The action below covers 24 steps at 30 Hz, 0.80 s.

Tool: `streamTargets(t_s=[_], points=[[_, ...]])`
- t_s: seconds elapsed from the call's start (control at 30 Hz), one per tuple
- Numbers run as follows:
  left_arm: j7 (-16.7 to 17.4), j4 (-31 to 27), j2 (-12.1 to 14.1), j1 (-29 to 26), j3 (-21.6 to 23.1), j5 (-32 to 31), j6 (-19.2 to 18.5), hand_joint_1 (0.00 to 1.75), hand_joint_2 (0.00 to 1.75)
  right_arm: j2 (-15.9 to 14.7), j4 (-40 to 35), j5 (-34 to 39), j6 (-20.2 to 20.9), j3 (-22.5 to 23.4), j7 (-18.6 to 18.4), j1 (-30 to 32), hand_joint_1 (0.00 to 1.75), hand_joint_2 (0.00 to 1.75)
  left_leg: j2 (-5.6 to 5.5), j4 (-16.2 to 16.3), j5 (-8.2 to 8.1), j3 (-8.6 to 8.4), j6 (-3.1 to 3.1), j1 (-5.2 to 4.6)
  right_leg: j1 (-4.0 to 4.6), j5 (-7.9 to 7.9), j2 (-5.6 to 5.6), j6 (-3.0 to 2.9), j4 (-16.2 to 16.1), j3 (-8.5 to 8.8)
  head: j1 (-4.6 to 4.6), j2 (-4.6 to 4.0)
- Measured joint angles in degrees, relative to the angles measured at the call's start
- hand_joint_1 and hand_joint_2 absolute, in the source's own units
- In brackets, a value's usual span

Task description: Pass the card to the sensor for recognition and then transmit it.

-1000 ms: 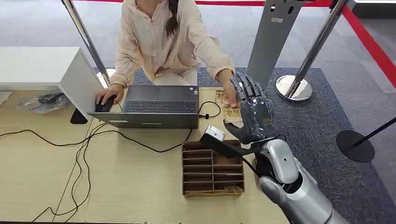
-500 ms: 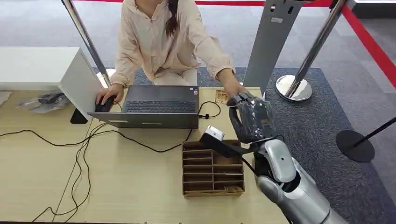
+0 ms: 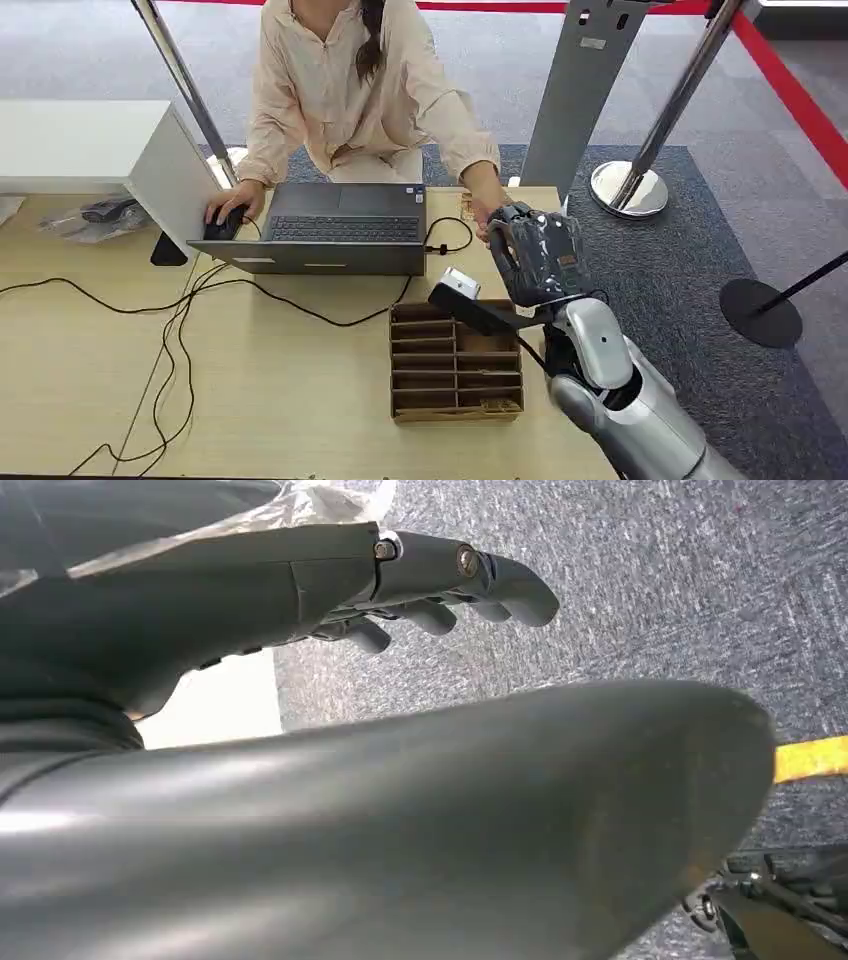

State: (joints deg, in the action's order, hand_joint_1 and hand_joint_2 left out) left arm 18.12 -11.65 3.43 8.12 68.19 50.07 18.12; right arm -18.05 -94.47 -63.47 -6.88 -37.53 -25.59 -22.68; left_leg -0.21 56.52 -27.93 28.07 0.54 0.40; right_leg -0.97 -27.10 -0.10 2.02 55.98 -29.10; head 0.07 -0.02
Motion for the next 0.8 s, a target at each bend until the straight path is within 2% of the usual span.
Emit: streamTargets(t_s=[0.47,0.8], points=[[-0.15,0.00,0.02,-0.02,0.02,0.28,0.00,0.00,0.00,-0.04,-0.90,-0.92,-0.35,0.09,-0.53,-0.48,1.71,1.75,0.00,0.00,0.00,-0.01,0.00,0.00,0.00,0.00,0.00,0.00,0.00,-0.01,0.00,0.00],[-0.13,0.00,0.37,-0.19,0.02,1.83,0.41,0.00,0.00,-2.73,-13.55,-2.86,3.95,3.21,-3.98,-5.34,1.68,1.75,0.01,0.02,0.00,-0.03,0.00,-0.01,0.00,0.00,0.00,0.00,0.00,-0.04,0.00,0.00]])
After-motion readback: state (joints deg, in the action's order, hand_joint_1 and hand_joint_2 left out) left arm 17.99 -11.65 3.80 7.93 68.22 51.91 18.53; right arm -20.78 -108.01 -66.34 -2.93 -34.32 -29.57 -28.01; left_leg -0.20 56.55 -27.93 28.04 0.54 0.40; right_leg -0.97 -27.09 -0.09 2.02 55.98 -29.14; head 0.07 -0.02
